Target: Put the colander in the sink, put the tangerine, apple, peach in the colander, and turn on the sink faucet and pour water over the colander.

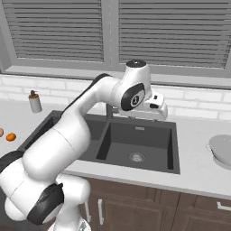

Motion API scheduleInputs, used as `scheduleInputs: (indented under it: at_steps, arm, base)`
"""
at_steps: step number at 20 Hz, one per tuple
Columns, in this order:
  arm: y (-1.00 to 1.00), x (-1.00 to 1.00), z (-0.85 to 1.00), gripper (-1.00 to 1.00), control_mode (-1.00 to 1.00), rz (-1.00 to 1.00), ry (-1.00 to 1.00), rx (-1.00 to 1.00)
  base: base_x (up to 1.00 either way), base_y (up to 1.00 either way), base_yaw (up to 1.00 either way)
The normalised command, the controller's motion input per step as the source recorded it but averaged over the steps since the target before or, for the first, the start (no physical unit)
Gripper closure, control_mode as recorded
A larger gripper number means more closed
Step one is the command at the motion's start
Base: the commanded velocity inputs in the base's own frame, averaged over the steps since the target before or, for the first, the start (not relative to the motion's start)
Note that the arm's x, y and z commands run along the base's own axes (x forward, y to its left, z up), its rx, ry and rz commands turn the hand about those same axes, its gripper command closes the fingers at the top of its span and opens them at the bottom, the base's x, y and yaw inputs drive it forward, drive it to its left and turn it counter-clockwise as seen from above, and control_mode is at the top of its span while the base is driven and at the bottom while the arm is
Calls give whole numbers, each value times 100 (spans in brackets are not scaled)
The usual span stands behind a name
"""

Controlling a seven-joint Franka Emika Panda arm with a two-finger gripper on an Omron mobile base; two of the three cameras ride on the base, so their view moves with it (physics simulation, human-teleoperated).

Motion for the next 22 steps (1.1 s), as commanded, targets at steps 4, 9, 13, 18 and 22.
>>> scheduleInputs:
  at_steps: [4,9,13,18,22]
  arm:
    - [-90,0,-25,-100,-100,-6,17,-12]
    - [-77,5,-18,-100,-100,-4,18,-10]
    - [-56,12,-26,-100,-100,0,12,-5]
    - [-69,14,-40,-100,-100,2,3,0]
    - [-75,18,-29,-100,-100,7,0,0]
  base:
    - [0,0,0]
    - [0,0,0]
    - [0,0,0]
    - [0,0,0]
    - [0,0,0]
